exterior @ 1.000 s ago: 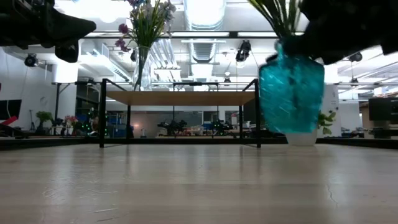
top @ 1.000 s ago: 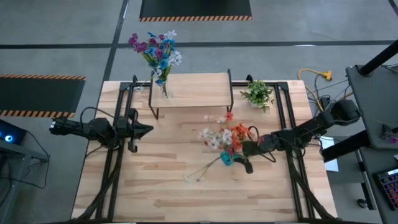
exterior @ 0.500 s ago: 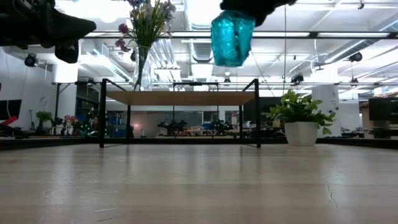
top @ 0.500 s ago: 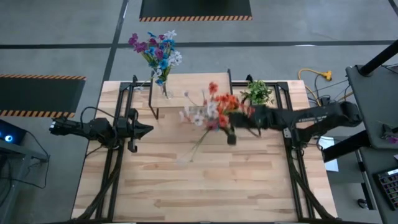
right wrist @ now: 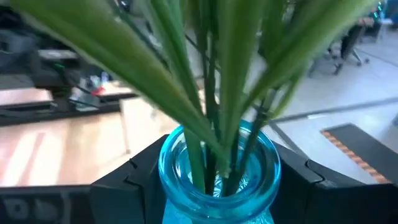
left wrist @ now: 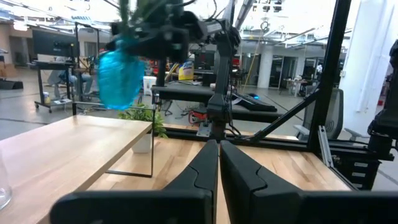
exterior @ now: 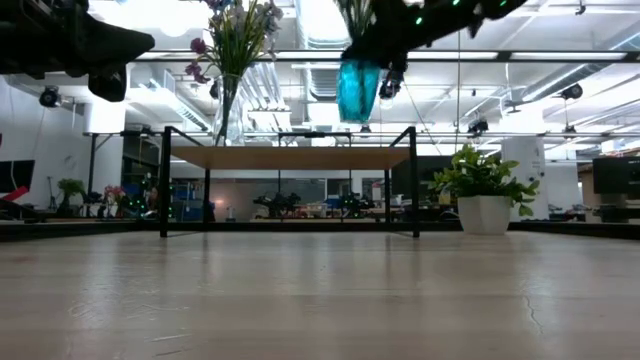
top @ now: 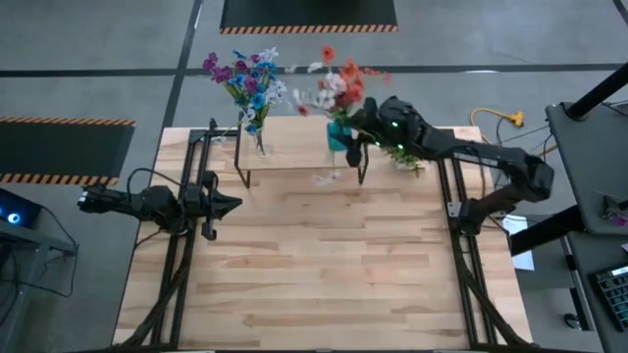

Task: Pick and place flowers into a vace then onto a shelf
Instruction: Put the blue vase on the shelf

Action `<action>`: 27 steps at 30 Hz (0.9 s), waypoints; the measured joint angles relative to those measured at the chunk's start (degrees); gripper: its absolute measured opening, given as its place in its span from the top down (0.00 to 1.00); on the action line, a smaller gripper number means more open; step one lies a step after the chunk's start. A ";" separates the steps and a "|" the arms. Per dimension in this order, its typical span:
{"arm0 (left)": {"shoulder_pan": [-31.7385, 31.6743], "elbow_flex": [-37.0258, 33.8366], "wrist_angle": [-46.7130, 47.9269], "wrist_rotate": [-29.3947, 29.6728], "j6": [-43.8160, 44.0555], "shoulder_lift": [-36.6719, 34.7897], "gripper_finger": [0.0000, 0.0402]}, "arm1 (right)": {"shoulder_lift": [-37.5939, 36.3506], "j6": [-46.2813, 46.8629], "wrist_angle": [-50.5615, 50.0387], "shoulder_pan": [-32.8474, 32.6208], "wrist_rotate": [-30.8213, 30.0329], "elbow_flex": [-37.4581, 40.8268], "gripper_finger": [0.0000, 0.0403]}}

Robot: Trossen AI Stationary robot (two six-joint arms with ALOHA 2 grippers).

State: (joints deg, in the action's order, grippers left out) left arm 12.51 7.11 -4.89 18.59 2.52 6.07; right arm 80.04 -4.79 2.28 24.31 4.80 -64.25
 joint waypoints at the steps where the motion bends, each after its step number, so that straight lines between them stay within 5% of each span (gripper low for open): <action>1: -0.01 0.00 0.01 0.00 -0.01 0.01 1.00 | 1.55 -0.13 0.04 0.75 0.04 -0.83 0.52; 12: -0.02 0.00 0.00 -0.02 0.00 0.02 1.00 | 14.60 1.67 0.09 4.96 6.21 -8.51 0.52; 27: 0.00 0.00 0.02 0.00 0.15 0.02 1.00 | 15.09 1.56 -0.17 5.00 6.36 -9.64 0.49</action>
State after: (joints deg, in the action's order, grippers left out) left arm 12.51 7.11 -4.86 18.59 2.68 6.09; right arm 95.13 -3.23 2.12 29.31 11.16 -73.89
